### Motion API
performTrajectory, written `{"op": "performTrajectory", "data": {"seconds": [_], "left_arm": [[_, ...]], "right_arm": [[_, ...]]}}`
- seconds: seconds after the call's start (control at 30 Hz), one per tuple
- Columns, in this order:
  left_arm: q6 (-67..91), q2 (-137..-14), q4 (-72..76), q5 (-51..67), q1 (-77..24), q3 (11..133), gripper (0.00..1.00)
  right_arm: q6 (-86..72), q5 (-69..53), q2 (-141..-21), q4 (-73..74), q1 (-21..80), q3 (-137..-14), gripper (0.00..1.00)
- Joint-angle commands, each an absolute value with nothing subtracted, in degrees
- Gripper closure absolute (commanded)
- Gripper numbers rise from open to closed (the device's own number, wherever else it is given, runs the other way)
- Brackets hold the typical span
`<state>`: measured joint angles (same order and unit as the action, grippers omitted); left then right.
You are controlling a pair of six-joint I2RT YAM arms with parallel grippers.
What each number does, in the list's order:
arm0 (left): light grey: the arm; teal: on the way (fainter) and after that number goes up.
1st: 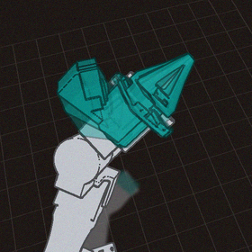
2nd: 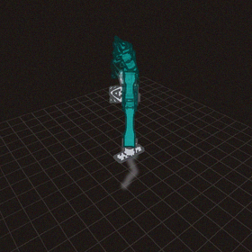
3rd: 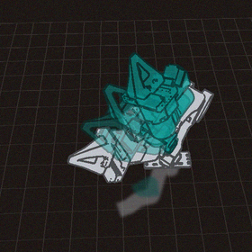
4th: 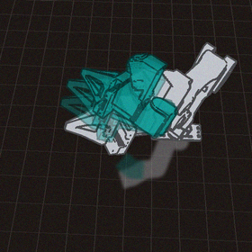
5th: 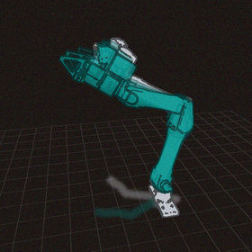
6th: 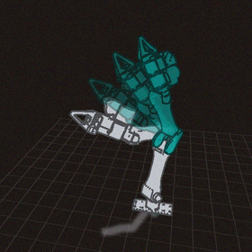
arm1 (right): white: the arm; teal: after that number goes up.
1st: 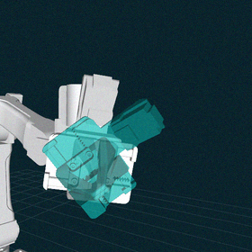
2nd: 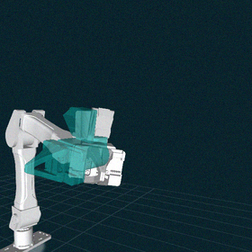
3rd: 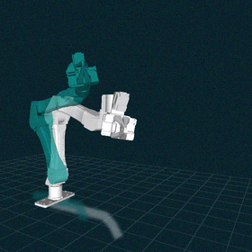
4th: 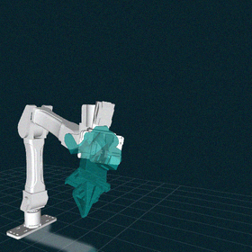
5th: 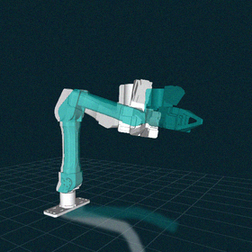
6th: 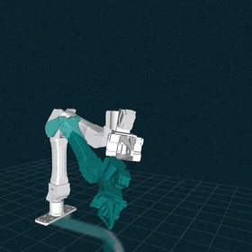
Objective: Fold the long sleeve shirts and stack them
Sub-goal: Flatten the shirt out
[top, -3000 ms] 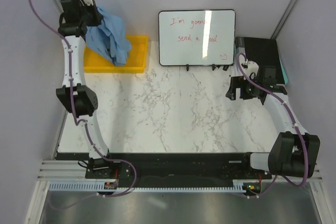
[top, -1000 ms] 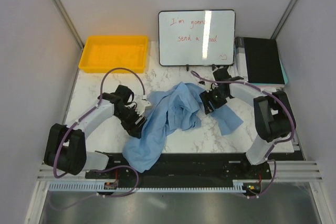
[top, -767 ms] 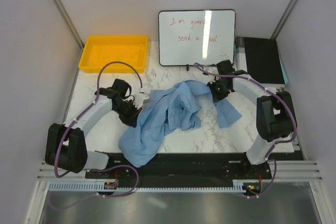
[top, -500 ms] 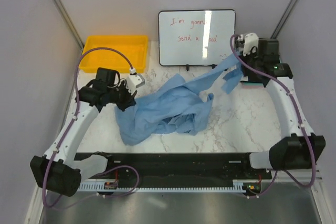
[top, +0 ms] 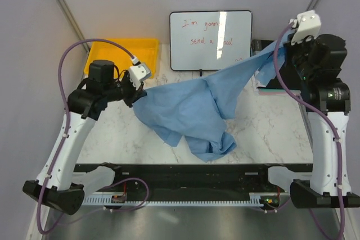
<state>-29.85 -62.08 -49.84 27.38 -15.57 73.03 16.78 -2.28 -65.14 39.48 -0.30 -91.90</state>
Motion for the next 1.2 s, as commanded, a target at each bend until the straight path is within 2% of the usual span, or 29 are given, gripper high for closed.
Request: {"op": "performTrajectory", "data": {"seconds": [0.0, 0.17, 0.27, 0.47, 0.63, 0.7, 0.8, 0.93, 1.03, 1.17], "left_arm": [[-26.5, -60.6, -53.7, 29.6, -19.7, 85.8, 0.98], [-20.5, -61.0, -58.1, 36.4, -25.2, 98.5, 0.98], [-18.4, -59.9, -59.5, 41.6, -25.3, 103.6, 0.98], [-15.2, -58.0, -59.6, 41.8, -25.2, 117.6, 0.98], [-13.8, -56.6, -59.2, 42.0, -23.7, 123.8, 0.98], [-12.1, -55.6, -58.8, 41.7, -23.2, 121.6, 0.98], [-11.7, -55.8, -58.6, 38.5, -23.2, 114.6, 0.98], [-10.7, -59.1, -55.2, 31.9, -23.2, 100.5, 0.98], [-9.3, -62.5, -50.6, 28.1, -23.2, 90.1, 0.98], [-12.1, -67.8, -46.0, 20.7, -23.1, 77.2, 0.98]], "right_arm": [[14.2, 10.4, -62.2, 33.2, -1.6, -106.0, 1.00], [13.8, 16.2, -60.6, 31.4, -1.5, -119.0, 1.00], [14.1, 18.6, -58.5, 30.3, -1.5, -123.8, 1.00], [19.1, 22.9, -54.1, 26.7, -1.6, -132.4, 1.00], [21.9, 18.8, -52.1, 18.8, -1.9, -136.6, 1.00], [22.8, 16.5, -52.6, 18.1, -2.3, -135.8, 1.00], [22.3, 14.1, -52.6, 18.6, -2.4, -127.4, 1.00], [23.6, 8.3, -55.5, 15.8, -2.3, -108.8, 1.00], [23.9, 2.6, -61.2, 9.3, -2.3, -100.0, 1.00], [23.6, -0.8, -75.2, 3.3, -0.4, -96.8, 1.00]]}}
